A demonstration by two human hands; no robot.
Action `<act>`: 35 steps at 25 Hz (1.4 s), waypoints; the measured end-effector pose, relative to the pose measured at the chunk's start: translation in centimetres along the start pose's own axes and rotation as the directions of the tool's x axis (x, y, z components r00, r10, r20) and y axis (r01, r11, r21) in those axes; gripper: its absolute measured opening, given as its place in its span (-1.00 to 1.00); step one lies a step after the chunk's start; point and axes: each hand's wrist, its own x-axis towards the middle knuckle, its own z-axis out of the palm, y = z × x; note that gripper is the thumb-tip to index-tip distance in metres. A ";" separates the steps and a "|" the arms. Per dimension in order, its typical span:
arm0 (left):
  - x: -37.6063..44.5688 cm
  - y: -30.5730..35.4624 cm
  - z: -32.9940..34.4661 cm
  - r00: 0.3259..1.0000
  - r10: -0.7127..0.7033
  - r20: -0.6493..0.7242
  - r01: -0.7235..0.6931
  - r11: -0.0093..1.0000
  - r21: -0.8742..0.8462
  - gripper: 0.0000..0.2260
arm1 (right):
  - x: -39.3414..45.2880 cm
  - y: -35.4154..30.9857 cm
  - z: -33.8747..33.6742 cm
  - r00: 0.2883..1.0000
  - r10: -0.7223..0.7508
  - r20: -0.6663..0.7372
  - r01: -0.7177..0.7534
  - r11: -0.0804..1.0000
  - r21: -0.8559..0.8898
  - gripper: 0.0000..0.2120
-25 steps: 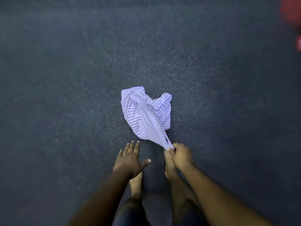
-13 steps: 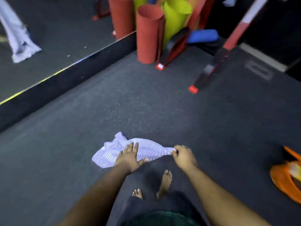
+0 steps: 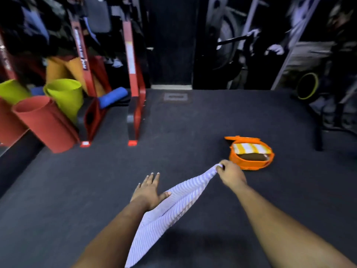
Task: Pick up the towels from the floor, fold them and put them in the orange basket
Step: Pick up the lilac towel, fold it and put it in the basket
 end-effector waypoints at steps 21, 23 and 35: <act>19.1 60.5 -1.9 0.636 0.766 -0.091 -0.766 0.613 -0.193 -0.36 | 12.3 29.9 -39.2 0.992 -0.089 -0.094 0.118 0.921 0.372 -0.87; 21.9 64.9 -2.9 0.579 0.808 -0.110 -0.760 0.486 -0.432 -0.53 | 15.2 31.3 -40.7 0.990 -0.136 -0.043 0.142 0.921 0.362 -0.87; 30.8 77.0 -5.7 0.700 0.612 -0.369 -0.669 0.379 -0.640 -0.81 | 24.8 42.0 -38.1 0.999 -0.011 0.043 -0.021 0.731 0.683 -0.66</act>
